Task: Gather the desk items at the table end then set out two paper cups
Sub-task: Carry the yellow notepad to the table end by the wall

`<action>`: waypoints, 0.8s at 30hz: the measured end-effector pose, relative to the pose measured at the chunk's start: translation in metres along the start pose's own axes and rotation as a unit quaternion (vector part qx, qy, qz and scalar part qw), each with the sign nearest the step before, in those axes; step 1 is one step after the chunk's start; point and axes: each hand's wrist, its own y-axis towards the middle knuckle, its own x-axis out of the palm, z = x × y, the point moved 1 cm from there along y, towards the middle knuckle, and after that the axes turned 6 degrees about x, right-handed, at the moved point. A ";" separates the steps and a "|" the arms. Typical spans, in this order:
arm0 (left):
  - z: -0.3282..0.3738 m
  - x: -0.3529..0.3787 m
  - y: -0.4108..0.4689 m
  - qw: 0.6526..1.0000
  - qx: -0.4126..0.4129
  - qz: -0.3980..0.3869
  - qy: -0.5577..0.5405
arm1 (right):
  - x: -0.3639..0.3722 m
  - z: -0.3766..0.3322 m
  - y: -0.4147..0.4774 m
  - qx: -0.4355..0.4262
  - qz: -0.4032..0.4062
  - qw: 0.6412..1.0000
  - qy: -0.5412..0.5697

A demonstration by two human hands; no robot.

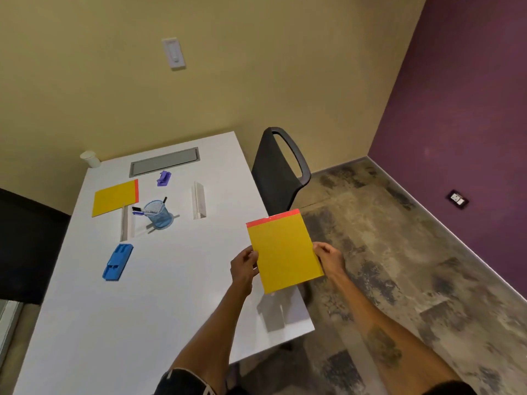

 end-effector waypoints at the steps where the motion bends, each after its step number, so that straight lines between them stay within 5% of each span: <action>1: 0.001 0.012 -0.005 1.000 0.010 -0.008 0.014 | -0.013 0.003 -0.001 0.000 0.008 1.000 -0.006; 15: 0.014 0.178 -0.023 0.965 0.104 -0.169 0.169 | -0.169 0.032 0.019 0.029 0.154 0.986 0.064; 24: 0.035 0.261 0.019 0.973 0.083 -0.180 0.118 | -0.216 -0.006 0.081 0.008 0.202 0.976 0.080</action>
